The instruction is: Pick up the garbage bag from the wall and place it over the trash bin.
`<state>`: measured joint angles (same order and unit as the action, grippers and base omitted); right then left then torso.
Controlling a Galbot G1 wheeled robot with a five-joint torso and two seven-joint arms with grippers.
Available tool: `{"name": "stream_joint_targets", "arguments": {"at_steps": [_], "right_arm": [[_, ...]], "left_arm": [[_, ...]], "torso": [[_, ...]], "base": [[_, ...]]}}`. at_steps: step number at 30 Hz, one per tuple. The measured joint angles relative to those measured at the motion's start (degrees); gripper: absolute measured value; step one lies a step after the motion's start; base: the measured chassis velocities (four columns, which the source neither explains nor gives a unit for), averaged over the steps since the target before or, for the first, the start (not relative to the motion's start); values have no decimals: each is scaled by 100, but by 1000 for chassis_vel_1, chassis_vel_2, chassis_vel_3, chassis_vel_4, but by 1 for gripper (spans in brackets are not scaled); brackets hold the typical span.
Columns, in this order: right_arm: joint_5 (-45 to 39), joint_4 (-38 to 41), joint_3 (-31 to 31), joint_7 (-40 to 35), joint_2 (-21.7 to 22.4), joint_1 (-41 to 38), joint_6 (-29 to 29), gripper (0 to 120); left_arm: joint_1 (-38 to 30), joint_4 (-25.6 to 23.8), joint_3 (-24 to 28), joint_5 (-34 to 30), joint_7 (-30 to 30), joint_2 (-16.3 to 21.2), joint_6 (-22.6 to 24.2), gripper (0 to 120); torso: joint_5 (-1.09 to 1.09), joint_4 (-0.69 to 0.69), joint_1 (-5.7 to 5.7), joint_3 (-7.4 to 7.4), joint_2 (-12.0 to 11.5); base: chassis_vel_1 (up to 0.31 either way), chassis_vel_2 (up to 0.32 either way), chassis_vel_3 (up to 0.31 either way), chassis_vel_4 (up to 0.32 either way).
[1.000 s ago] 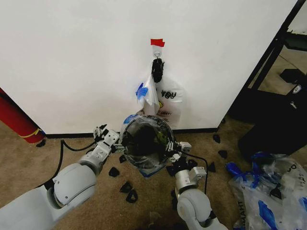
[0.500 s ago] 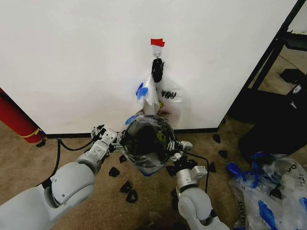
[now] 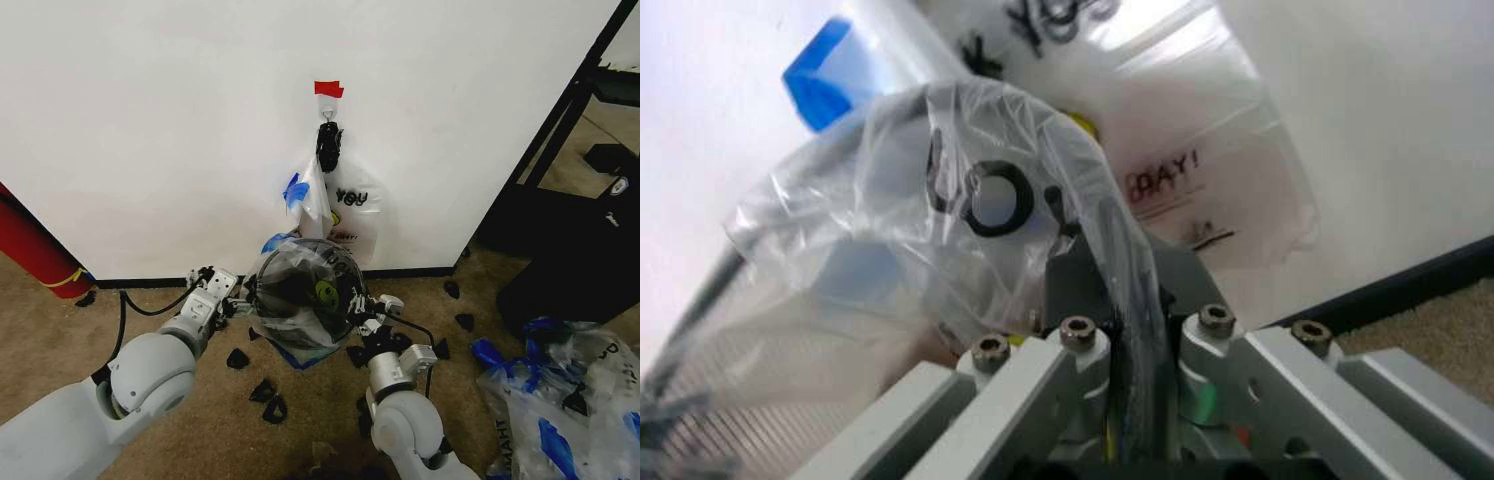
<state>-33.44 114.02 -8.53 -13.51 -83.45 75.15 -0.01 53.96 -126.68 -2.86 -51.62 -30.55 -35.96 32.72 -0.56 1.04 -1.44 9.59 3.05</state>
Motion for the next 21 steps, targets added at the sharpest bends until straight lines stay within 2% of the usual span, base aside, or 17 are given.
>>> {"name": "stream_joint_targets", "arguments": {"at_steps": [2, 6, 11, 18, 21], "right_arm": [[-19, -3, -4, -1, 3, 0, -3, 0], [-67, -10, -14, 2, 43, 4, -63, 0], [-62, -27, -9, 3, 53, 5, -110, 0], [-48, -40, -28, -88, 62, 6, -171, 0], [-84, -25, -107, -160, 66, 54, -189, 0]], "left_arm": [[-13, 11, -17, -88, -8, -11, -19, 100], [-57, 66, -188, -665, -115, -8, -104, 100], [-49, -1, -286, -743, -235, 61, -75, 100], [67, -428, -422, -708, -578, 263, 177, 100], [111, -608, -392, -698, -622, 288, 290, 100]], "torso": [[0, 0, 0, 0, 0], [-1, 0, 0, 0, 0], [-2, 0, 0, 0, 0], [0, -2, 0, 0, 0], [-1, 1, 0, 0, 0]], "base": [[0, 0, 0, 0], [0, 0, 0, 0], [0, 0, 0, 0], [0, 0, 0, 0], [0, 0, 0, 0]]}}
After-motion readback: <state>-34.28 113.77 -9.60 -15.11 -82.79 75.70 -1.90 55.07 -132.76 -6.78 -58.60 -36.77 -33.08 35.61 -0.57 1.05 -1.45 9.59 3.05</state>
